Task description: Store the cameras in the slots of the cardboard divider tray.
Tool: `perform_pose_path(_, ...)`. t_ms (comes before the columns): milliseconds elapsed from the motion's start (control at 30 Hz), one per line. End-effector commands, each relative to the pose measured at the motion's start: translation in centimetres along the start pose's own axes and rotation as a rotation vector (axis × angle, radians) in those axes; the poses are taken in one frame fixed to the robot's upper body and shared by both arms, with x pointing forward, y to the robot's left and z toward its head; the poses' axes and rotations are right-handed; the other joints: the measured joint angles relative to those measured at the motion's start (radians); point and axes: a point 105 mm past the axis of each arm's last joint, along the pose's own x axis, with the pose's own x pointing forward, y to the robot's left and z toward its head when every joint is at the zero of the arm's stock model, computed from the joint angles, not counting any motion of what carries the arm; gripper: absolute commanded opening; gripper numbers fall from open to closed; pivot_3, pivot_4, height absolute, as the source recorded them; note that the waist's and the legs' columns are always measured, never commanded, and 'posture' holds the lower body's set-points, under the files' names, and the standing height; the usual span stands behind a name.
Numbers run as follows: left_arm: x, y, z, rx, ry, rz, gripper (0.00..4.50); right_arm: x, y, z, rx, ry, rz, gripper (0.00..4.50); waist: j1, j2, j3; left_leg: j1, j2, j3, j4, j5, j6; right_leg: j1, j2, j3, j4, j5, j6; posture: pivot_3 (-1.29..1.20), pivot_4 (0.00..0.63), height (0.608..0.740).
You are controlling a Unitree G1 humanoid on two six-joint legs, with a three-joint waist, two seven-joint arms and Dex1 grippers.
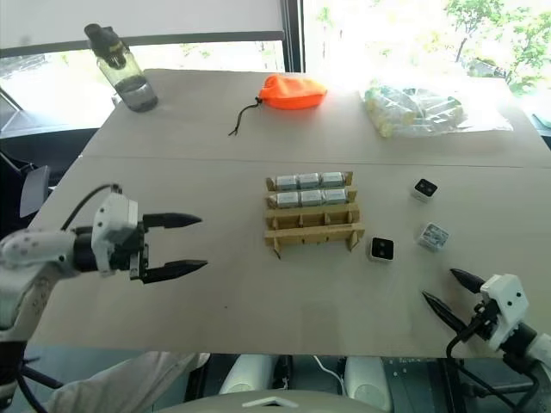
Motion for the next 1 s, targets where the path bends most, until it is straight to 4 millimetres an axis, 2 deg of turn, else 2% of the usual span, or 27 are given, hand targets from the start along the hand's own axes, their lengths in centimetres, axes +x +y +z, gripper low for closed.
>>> perform_pose_path(33, 0.0, -1.7, 1.8, 0.017, -0.008, -0.13, 4.5, 0.5, 0.4, 1.2, -0.025, -0.034, 0.027, 4.18, 0.0, 0.001, 0.0, 0.0, 0.0, 0.0, 0.0, 0.0, 0.0, 0.0, 0.0, 0.0, 0.0, 0.0, 0.0, 0.0, 0.15, 0.726)
perform_pose_path(200, -0.3, -3.3, 1.5, 0.029, 0.086, -0.223, 4.5, 2.1, 0.7, 2.8, -0.095, -0.063, 0.09, 4.18, 0.001, 0.0, 0.002, 0.0, 0.0, 0.0, -0.001, 0.0, 0.0, -0.001, 0.001, 0.0, -0.001, 0.0, 0.0, 0.0, 0.15, 0.726)
perform_pose_path(300, 0.0, -3.8, 1.9, 0.029, 0.078, -0.236, 4.5, 4.0, 1.4, 4.0, -0.165, -0.054, 0.193, 4.18, 0.002, 0.0, 0.002, 0.0, 0.0, 0.001, 0.0, 0.0, 0.0, -0.001, 0.001, 0.001, -0.001, -0.001, 0.001, 0.0, 0.15, 0.726)
perform_pose_path(367, 0.3, -4.0, 2.0, 0.017, 0.071, -0.235, 4.5, 5.0, 1.6, 4.1, -0.191, -0.03, 0.249, 4.18, 0.002, 0.0, 0.002, 0.0, 0.0, 0.001, 0.0, 0.0, 0.0, 0.0, 0.001, 0.001, -0.001, -0.001, 0.002, 0.0, 0.15, 0.726)
perform_pose_path(533, 0.3, -4.3, 1.2, 0.006, 0.086, -0.213, 4.5, 7.3, 0.4, 4.0, -0.272, 0.021, 0.326, 4.18, 0.003, -0.001, 0.003, -0.001, 0.0, 0.001, 0.0, 0.0, 0.0, -0.002, 0.002, 0.001, -0.001, 0.0, 0.0, 0.0, 0.15, 0.726)
perform_pose_path(800, 0.4, -4.9, 1.4, 0.002, 0.073, -0.19, 4.5, 7.9, -0.1, 3.8, -0.319, 0.116, 0.484, 4.18, 0.003, -0.002, 0.005, -0.002, -0.001, 0.001, 0.0, 0.0, 0.0, -0.002, 0.001, 0.0, -0.002, 0.0, 0.0, 0.0, 0.15, 0.726)
perform_pose_path(967, 0.4, -5.0, 1.5, 0.004, 0.065, -0.181, 4.5, 8.2, 0.1, 4.7, -0.312, 0.098, 0.542, 4.18, 0.003, -0.002, 0.005, -0.001, 0.0, 0.001, 0.0, 0.001, -0.001, -0.002, 0.002, 0.0, -0.001, 0.0, 0.0, 0.0, 0.15, 0.726)
perform_pose_path(1000, 0.4, -5.0, 1.5, 0.005, 0.065, -0.179, 4.5, 8.4, 0.2, 4.9, -0.315, 0.094, 0.552, 3.65, 0.003, -0.002, 0.005, -0.001, 0.0, 0.001, 0.0, 0.001, -0.001, -0.002, 0.002, 0.0, -0.001, 0.0, 0.0, 0.0, 0.15, 0.726)
